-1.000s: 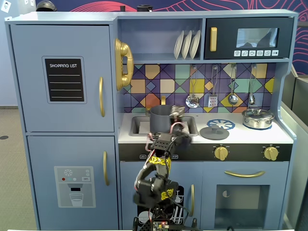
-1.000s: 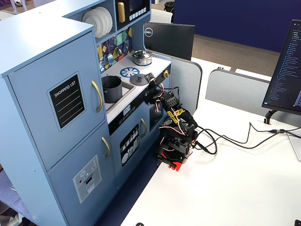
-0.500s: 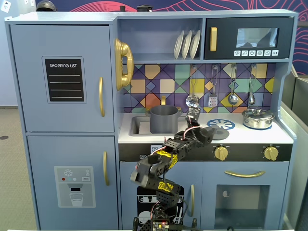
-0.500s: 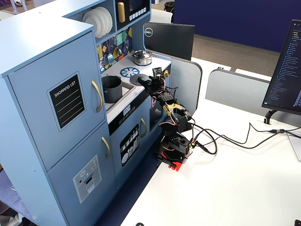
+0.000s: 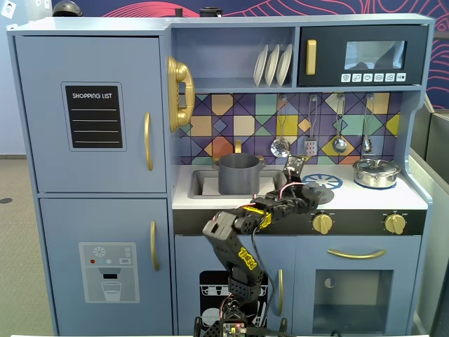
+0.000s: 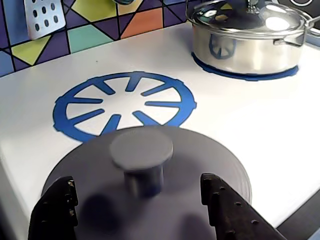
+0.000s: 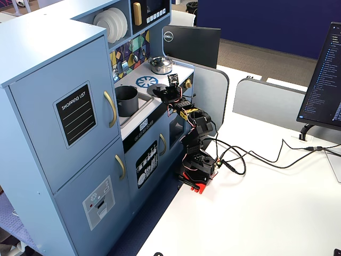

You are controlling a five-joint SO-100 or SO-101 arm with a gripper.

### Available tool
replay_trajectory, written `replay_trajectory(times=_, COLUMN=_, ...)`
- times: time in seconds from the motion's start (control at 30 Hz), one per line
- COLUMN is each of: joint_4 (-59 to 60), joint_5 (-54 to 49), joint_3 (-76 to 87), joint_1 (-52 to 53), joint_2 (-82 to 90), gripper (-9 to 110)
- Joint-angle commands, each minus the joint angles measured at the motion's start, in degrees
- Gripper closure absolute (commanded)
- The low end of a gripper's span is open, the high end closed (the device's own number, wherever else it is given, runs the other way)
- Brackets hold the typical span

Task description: Pick up the lid from the counter and put it on the gray recipient

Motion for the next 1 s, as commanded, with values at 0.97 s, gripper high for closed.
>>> replay_trajectory(times=0.97, joint_4=-4.7, joint_5=-2.2, joint_3=-18.7, joint_1=-1.7, joint_2=-21.2, gripper=101)
